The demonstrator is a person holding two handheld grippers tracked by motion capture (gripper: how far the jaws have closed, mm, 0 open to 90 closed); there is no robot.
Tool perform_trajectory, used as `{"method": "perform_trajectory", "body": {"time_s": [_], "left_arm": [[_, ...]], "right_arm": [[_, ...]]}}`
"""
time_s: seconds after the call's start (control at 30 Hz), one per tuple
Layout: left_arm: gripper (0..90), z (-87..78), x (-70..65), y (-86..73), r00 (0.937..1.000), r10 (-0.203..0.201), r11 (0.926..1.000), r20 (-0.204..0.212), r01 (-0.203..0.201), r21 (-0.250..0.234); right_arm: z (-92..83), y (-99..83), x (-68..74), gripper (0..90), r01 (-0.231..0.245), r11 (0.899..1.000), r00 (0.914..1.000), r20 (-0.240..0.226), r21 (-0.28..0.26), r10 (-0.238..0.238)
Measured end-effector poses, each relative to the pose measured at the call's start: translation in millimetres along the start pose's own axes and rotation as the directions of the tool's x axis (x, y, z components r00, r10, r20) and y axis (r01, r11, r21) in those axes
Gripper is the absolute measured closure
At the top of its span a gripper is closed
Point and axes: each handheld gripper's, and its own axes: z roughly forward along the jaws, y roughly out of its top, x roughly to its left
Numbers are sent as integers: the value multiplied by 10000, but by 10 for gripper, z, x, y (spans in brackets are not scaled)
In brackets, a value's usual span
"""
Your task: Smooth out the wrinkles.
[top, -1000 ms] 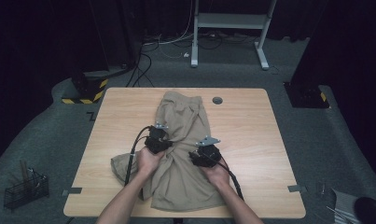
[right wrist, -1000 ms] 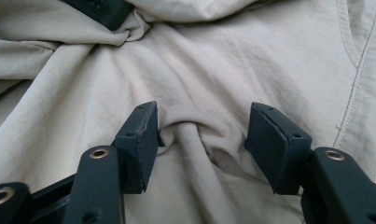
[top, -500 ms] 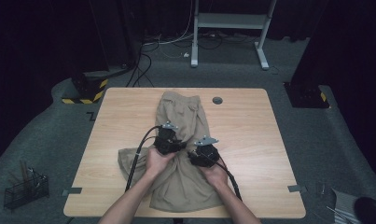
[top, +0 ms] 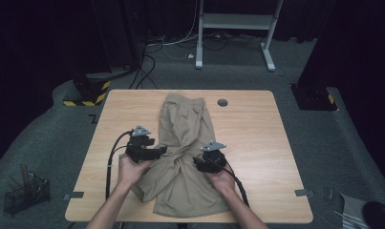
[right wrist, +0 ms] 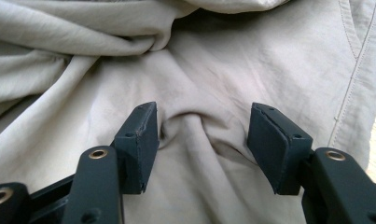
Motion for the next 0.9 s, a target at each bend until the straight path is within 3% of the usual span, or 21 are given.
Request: {"method": "perform_trajectory", "body": {"time_s": [0.13, 0.23, 0.33, 0.4, 0.5, 0.63, 0.67, 0.77, 0.9], "left_arm": [[290, -82, 246, -204, 9959, -666, 9973, -609, 684, 284], [276, -100, 399, -355, 9910, -1193, 9912, -612, 1225, 511], [288, -85, 450, -466, 9903, -1247, 9896, -609, 1286, 647], [360, -55, 459, -512, 9913, -1187, 9888, -564, 1232, 847], [581, 5, 457, -567, 9943, -966, 9862, -453, 1017, 1308], [830, -14, 409, -580, 9950, -968, 9867, 226, 930, 1332], [877, -37, 392, -582, 9935, -982, 9885, 573, 908, 1209], [900, -82, 305, -581, 9883, -990, 9893, 1163, 851, 1188], [900, -180, 119, -596, 9705, -965, 9942, 2207, 835, 675]], "right_arm": [[-161, -14, 9, 438, -42, 9992, 10000, 5, -409, 42], [-277, -49, 20, 438, 33, 9993, 10000, -83, -385, -36], [-311, -127, 19, 438, 203, 9997, 9998, -59, -146, -204], [-291, -186, 3, 439, 157, 9999, 9999, -7, 7, -157], [-267, -247, -11, 448, 30, 10000, 10000, 10, 7, -30], [-266, -247, -4, 448, 58, 10000, 10000, 53, 3, -58], [-266, -247, -5, 448, 58, 10000, 10000, 48, 7, -59], [-267, -247, -7, 448, 41, 10000, 10000, 37, 7, -41], [-305, -251, 1, 447, -26, 9999, 10000, -20, -119, 25]]}}
